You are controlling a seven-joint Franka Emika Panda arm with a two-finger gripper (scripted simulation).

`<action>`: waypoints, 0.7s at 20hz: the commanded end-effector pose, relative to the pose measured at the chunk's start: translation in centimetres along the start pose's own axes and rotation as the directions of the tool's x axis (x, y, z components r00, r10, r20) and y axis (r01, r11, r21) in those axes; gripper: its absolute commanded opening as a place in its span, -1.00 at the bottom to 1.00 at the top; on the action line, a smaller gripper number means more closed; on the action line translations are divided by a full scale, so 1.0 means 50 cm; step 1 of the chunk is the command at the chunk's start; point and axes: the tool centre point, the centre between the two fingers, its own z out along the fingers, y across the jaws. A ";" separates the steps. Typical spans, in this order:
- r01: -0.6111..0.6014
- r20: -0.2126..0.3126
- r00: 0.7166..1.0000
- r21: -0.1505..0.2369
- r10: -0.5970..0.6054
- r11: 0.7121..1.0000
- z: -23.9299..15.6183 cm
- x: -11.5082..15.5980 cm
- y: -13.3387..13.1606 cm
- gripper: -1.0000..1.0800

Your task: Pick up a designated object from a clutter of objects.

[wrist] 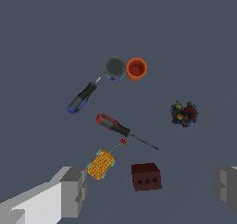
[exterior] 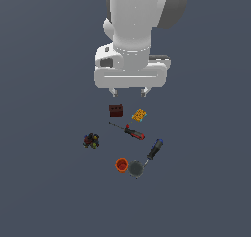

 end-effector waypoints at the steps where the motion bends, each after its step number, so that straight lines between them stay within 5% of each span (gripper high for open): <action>1: 0.000 0.000 1.000 0.000 0.000 1.000 0.000 0.000 0.000 0.92; 14: -0.072 -0.007 0.997 -0.006 0.072 0.997 -0.019 0.002 0.063 0.92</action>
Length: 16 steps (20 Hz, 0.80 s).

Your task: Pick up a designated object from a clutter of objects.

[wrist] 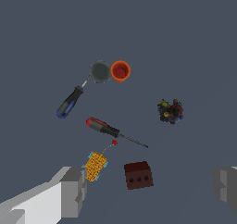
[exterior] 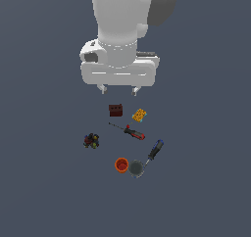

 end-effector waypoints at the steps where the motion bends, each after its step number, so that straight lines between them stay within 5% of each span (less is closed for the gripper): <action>1: -0.001 0.001 1.000 0.000 0.001 1.000 0.004 0.000 -0.003 0.92; 16: -0.145 0.002 0.989 -0.003 0.145 0.989 0.152 -0.021 -0.048 0.92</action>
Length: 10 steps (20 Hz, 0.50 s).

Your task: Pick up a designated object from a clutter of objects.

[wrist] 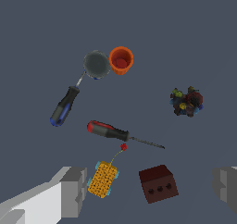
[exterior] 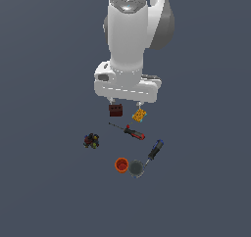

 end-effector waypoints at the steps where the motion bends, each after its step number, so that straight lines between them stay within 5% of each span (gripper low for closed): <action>1: -0.040 0.001 0.999 0.000 0.040 0.999 0.040 -0.011 -0.012 0.92; 10: -0.207 0.003 0.978 0.001 0.207 0.978 0.199 -0.080 -0.054 0.92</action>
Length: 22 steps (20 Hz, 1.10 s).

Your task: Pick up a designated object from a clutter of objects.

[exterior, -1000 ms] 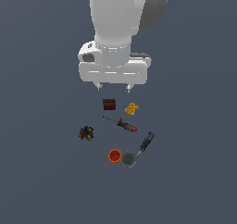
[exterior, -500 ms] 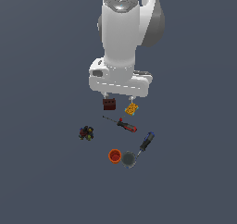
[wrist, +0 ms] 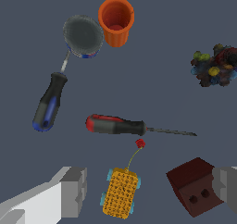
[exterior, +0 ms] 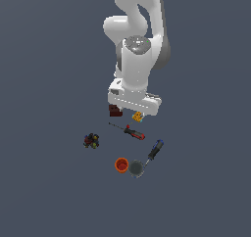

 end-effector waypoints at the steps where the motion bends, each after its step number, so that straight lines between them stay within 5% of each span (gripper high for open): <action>1: -0.048 0.001 0.999 0.001 0.048 0.999 0.042 -0.025 -0.006 0.92; 11: -0.208 0.008 0.978 0.007 0.208 0.978 0.170 -0.127 -0.016 0.92; 22: -0.275 0.013 0.962 0.010 0.274 0.962 0.217 -0.176 -0.016 0.92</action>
